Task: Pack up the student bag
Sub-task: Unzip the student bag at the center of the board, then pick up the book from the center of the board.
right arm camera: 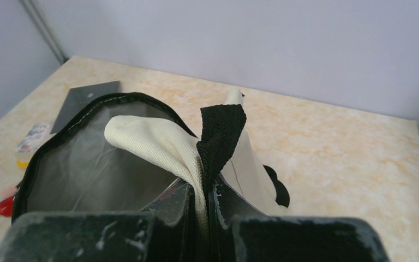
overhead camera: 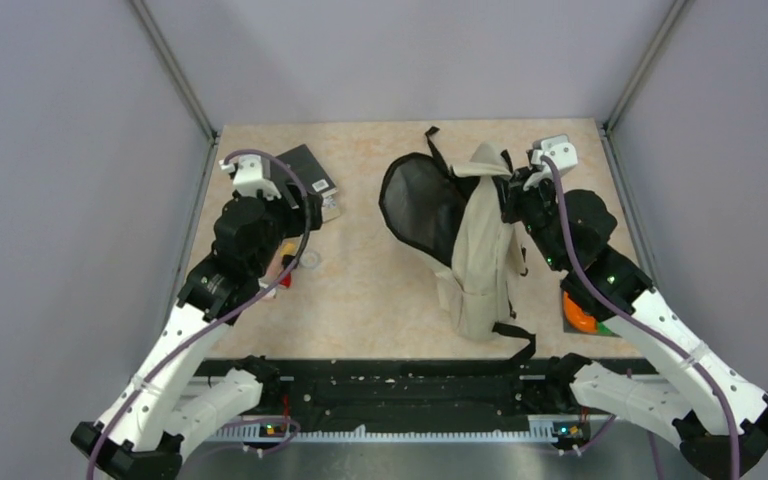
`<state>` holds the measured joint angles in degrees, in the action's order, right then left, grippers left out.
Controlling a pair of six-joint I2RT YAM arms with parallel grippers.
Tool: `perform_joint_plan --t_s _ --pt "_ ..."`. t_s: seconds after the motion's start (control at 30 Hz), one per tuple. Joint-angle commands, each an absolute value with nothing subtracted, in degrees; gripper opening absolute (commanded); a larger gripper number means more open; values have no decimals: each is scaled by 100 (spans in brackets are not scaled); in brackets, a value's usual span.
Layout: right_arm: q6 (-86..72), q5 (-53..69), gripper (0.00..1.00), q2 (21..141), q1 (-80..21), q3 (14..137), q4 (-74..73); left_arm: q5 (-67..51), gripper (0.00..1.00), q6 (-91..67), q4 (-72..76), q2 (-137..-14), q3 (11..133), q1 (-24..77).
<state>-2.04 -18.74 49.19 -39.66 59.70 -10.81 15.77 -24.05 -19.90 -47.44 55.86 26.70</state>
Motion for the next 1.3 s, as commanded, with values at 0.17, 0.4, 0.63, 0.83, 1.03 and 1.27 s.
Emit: perform_joint_plan --t_s 0.17,0.4,0.63,0.83,1.03,1.27 --pt "-36 -2803 0 4907 -4008 5945 206 1132 78 -2413 -2221 -5497 6078 1911" --pt "-33 -2587 0 4834 -4008 5628 625 -481 80 -3660 -726 -6688 5854 179" --pt "-42 -2301 0 4801 -4008 5544 726 -331 93 -4550 206 -8225 6072 -867" --pt "-35 -2306 0 4681 -4008 5429 895 -886 93 -4712 560 -9457 6471 -1356" --pt "-83 -2209 0 4603 -4008 5455 840 -1610 92 -4551 759 -10538 7039 -1441" --pt "-192 -2042 0 4525 -4012 5514 715 -1654 90 -4821 950 -11257 7497 -1450"
